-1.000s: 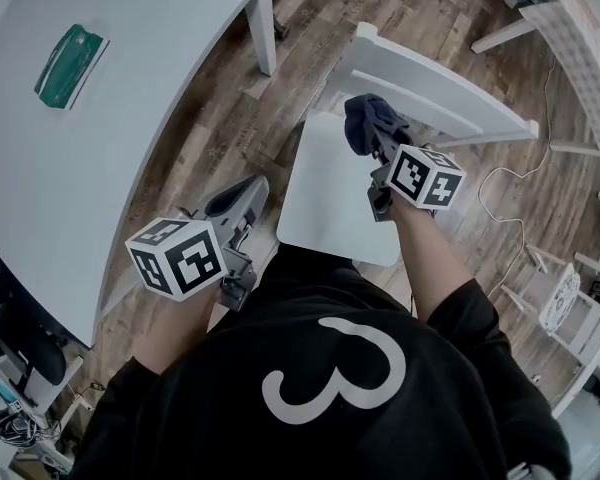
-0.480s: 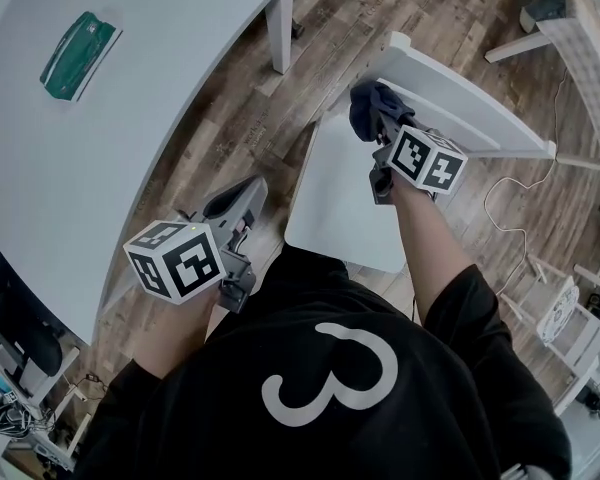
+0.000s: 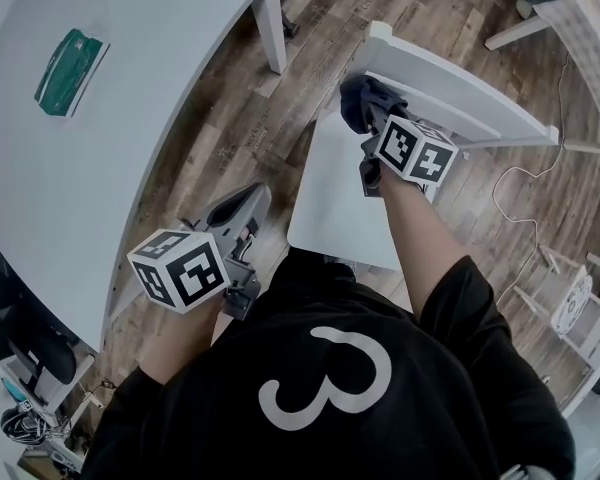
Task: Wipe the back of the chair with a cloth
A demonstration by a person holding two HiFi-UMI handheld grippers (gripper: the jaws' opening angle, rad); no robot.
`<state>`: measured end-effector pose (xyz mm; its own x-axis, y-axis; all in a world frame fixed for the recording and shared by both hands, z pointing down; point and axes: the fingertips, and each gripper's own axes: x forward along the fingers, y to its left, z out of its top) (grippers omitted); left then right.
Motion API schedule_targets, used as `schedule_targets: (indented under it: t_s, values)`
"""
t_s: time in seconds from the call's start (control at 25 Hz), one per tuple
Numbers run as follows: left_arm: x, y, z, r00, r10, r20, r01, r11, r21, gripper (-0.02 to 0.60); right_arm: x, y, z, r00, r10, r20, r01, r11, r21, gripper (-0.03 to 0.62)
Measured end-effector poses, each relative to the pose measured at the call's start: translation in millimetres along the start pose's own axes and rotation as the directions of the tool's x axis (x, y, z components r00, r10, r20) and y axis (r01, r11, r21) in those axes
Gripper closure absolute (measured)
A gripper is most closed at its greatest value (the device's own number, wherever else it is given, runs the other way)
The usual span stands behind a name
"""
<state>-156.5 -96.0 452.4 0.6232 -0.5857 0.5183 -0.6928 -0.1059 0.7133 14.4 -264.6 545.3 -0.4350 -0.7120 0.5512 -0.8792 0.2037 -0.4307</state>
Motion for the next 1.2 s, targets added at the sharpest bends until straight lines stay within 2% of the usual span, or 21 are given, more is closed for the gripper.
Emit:
schedule_targets:
  t_s: [0.4,0.6,0.72,1.2]
  values:
    - [11.1,-13.8,-14.0,0.999,0.006,-0.044,-0.005,1.0,0.022,0.568,-13.3,-21.6,0.5,1.0,0.014,-0.001,-0.013,0.998,0.065,0.542]
    - [27.6,-31.2,-18.7,0.997,-0.017,-0.075,0.02,0.999,0.049,0.568,-26.9,-38.5,3.7,1.0,0.001,0.01,-0.001,0.999,0.036,0.542]
    - [36.2,-43.0,-18.9,0.996,-0.027,-0.089,0.034,0.997,0.071,0.568,-38.0,-54.2,4.7,1.0,-0.016,0.016,0.016,1.0,0.026,0.542]
    - [70.5,-82.7,-30.2,0.984,-0.071,-0.165,0.093,0.987,0.129,0.568,-89.1,-132.4,7.4,0.989,-0.138,0.053,0.133,0.987,0.095,0.542]
